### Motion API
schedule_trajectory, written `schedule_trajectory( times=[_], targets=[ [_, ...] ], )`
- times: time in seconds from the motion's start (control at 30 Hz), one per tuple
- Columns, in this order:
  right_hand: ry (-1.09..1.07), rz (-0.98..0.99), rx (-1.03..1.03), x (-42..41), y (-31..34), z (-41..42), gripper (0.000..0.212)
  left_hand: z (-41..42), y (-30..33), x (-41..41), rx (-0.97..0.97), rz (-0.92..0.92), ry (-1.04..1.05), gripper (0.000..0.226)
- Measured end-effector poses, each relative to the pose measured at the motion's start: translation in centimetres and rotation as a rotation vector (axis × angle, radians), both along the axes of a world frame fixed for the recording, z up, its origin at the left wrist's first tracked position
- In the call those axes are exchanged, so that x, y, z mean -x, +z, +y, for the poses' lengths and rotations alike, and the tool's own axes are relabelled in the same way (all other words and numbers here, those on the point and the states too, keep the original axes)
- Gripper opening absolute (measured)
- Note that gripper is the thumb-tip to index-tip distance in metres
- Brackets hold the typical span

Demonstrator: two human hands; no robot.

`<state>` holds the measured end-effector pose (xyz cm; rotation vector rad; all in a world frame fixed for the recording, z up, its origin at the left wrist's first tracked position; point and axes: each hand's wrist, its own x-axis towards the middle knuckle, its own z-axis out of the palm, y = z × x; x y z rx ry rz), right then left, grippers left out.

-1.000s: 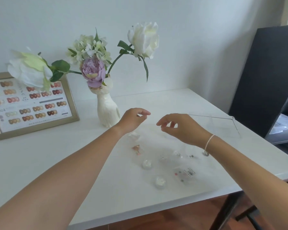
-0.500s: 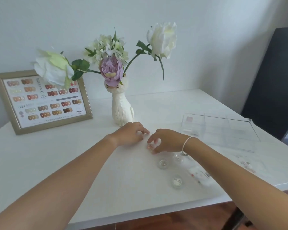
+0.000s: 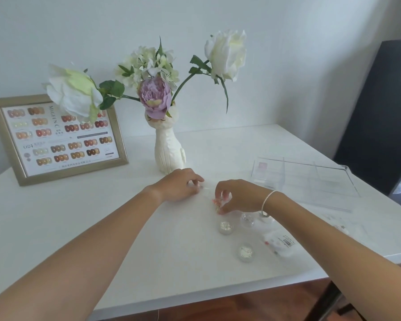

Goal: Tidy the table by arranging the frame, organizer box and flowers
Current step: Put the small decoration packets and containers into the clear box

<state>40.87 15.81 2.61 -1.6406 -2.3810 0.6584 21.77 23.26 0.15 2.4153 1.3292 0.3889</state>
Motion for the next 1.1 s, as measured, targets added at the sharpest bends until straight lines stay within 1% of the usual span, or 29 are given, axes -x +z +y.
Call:
schedule_trajectory(
  times=[0.1, 0.17, 0.27, 0.37, 0.47, 0.53, 0.6, 0.67, 0.77, 0.87, 1.0, 1.1],
  targets=[
    [-0.014, 0.051, -0.034, -0.9, 0.1, -0.2, 0.027, 0.1, 0.5, -0.2, 0.012, 0.100, -0.006, 0.031],
    [-0.017, 0.086, -0.058, -1.7, 0.5, -0.3, 0.018, 0.2, 0.6, -0.2, 0.035, 0.082, 0.003, 0.025],
    [-0.028, 0.103, -0.119, -3.4, 1.5, -0.3, 0.013, 0.3, 0.7, -0.2, 0.057, 0.060, 0.018, 0.015],
    [-0.117, 0.155, -0.206, -5.4, 2.8, -0.1, 0.011, 0.4, 0.6, -0.3, 0.080, 0.067, 0.022, 0.013],
    [-0.241, 0.240, -0.298, -7.5, 3.9, 0.4, 0.011, 0.6, 0.6, -0.5, 0.103, 0.061, 0.038, 0.016],
    [-0.324, 0.312, -0.347, -8.7, 4.4, 0.7, 0.014, 0.6, 0.7, -0.8, 0.109, 0.014, 0.046, 0.014],
    [-0.393, 0.350, -0.375, -9.5, 4.4, 1.0, 0.015, 0.5, 0.7, -1.2, 0.104, -0.073, 0.053, 0.009],
    [-0.436, 0.333, -0.383, -9.9, 3.9, 1.3, 0.013, 0.2, 0.9, -1.7, 0.098, -0.157, 0.066, 0.004],
    [-0.482, 0.291, -0.348, -10.2, 2.9, 1.6, 0.003, -0.1, 1.6, -2.9, 0.120, -0.281, 0.064, 0.007],
    [-0.507, 0.268, -0.317, -10.2, 2.3, 1.6, 0.010, -0.3, 2.9, -4.4, 0.173, -0.398, 0.047, 0.011],
    [-0.525, 0.154, -0.401, -10.4, 1.9, 1.2, 0.016, -0.3, 4.8, -7.0, 0.190, -0.473, 0.003, 0.016],
    [-0.515, 0.194, -0.482, -11.3, 2.0, 0.1, 0.016, -0.3, 5.8, -9.1, 0.168, -0.459, -0.040, 0.018]
  ],
)
